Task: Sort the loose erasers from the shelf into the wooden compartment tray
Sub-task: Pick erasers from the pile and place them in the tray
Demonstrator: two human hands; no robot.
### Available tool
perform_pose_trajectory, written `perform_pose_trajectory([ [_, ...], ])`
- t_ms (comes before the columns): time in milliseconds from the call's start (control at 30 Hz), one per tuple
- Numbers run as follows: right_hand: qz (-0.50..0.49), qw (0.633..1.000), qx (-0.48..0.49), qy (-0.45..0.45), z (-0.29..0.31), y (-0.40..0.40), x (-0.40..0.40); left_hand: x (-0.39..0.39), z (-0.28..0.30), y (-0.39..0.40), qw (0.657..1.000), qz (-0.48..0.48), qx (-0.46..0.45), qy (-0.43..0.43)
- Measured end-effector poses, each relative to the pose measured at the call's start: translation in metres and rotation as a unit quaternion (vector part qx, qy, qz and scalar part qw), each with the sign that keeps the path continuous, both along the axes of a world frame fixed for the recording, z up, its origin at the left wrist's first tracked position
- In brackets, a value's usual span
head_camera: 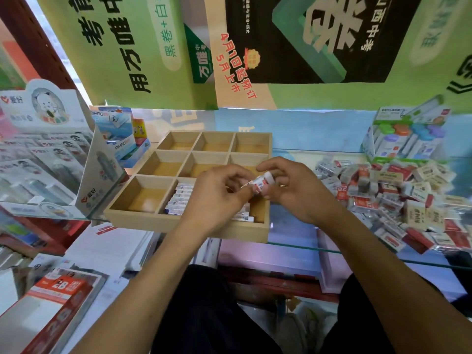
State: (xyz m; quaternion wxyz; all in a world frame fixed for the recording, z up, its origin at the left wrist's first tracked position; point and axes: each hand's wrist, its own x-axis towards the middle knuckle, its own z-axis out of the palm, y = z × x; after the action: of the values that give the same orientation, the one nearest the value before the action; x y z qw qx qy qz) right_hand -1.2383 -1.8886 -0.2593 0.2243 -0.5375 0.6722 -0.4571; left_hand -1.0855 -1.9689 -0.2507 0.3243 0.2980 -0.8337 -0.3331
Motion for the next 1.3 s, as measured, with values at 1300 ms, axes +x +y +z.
perform_pose_trajectory([
  [1300, -0.371, 0.917, 0.039, 0.14, -0.03, 0.202, -0.142, -0.194, -0.015, 0.094, 0.964, -0.214, -0.133, -0.088],
])
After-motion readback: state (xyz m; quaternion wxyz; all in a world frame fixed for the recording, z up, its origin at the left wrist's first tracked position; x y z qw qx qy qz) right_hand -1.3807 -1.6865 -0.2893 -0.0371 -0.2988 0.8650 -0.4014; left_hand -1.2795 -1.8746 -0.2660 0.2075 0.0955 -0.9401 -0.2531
